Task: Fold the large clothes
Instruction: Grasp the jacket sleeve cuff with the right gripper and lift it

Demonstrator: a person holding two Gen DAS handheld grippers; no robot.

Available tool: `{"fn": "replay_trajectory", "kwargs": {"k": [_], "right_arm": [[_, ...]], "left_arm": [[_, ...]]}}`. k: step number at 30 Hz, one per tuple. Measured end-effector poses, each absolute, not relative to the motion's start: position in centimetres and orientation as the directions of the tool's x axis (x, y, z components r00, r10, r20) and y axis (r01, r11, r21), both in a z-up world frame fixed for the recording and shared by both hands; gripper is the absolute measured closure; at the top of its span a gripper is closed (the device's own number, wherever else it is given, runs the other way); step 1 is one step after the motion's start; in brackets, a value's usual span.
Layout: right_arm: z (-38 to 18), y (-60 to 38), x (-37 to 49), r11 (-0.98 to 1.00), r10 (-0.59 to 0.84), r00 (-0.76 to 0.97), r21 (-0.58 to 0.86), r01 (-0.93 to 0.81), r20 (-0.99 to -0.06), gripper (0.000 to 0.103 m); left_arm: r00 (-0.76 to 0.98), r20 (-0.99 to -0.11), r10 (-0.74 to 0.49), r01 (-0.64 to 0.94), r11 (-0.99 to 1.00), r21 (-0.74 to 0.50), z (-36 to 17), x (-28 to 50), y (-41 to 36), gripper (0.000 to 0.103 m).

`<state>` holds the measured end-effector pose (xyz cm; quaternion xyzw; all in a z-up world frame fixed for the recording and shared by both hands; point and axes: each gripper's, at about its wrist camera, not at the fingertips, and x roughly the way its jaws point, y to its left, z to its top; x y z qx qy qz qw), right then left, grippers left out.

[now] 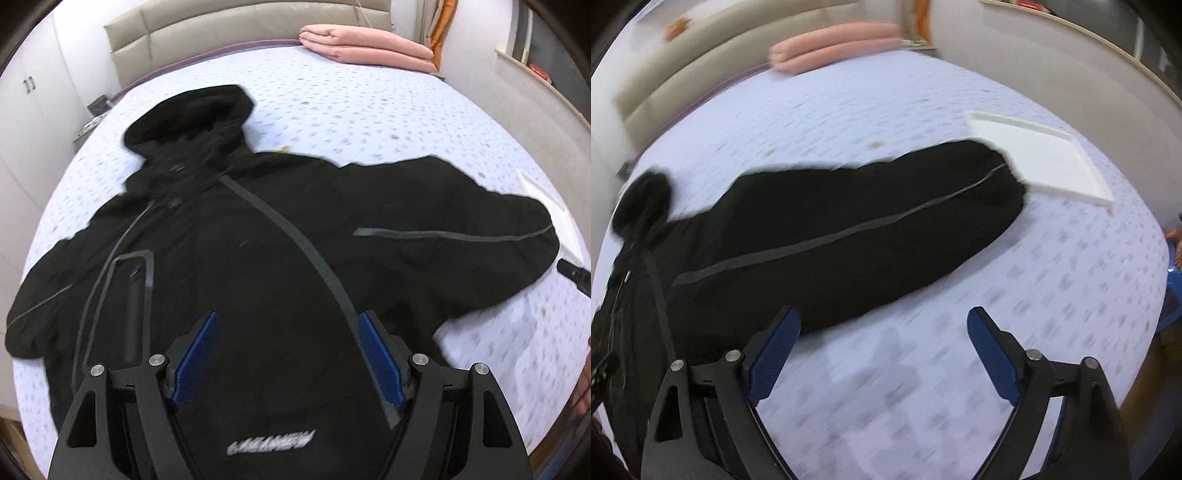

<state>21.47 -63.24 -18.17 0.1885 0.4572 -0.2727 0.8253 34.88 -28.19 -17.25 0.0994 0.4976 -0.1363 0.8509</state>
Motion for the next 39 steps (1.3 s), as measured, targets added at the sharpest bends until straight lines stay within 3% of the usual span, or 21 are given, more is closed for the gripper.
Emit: {"fn": "replay_trajectory", "kwargs": {"k": [4, 8, 17, 19, 20, 26, 30, 33, 39], "right_arm": [[-19.0, -70.6, 22.6, 0.714, -0.263, 0.437, 0.130, 0.688, -0.860, 0.013], [-21.6, -76.2, 23.9, 0.682, -0.264, 0.401, 0.124, 0.721, -0.877, 0.024], [-26.8, -81.4, 25.6, 0.618, -0.115, 0.421, 0.267, 0.740, -0.900, 0.033], [-26.1, -80.9, 25.9, 0.643, -0.108, 0.432, 0.268, 0.718, -0.896, 0.061], [-25.3, -80.5, 25.8, 0.655, -0.101, 0.438, 0.272, 0.705, -0.893, 0.083], [-19.5, -78.9, 23.1, 0.711, -0.173, 0.515, 0.255, 0.655, -0.840, 0.086], [-24.2, -80.0, 22.9, 0.690, -0.131, 0.409, 0.213, 0.692, -0.903, 0.086], [-27.2, -80.9, 22.8, 0.663, -0.085, 0.398, 0.246, 0.707, -0.913, 0.086], [-23.3, -79.1, 22.5, 0.685, -0.108, 0.436, 0.251, 0.684, -0.893, 0.088]], "left_arm": [[0.456, -0.881, -0.129, 0.370, 0.927, 0.055, -18.5, 37.0, -33.1, 0.024], [0.440, -0.890, -0.122, 0.416, 0.906, 0.081, -20.3, 38.2, -37.1, 0.024], [0.359, -0.921, -0.153, 0.518, 0.853, 0.060, -24.3, 40.2, -43.3, 0.024], [0.337, -0.928, -0.157, 0.528, 0.848, 0.048, -25.0, 40.6, -44.3, 0.024], [0.331, -0.929, -0.167, 0.535, 0.844, 0.039, -25.1, 40.7, -44.7, 0.024], [0.257, -0.937, -0.236, 0.569, 0.821, -0.051, -25.3, 41.2, -46.8, 0.025], [0.275, -0.944, -0.180, 0.576, 0.817, 0.012, -27.2, 41.4, -48.3, 0.021], [0.264, -0.945, -0.190, 0.571, 0.821, -0.006, -27.0, 41.4, -48.1, 0.021], [0.271, -0.933, -0.238, 0.534, 0.843, -0.060, -23.9, 40.7, -43.8, 0.024]]}}
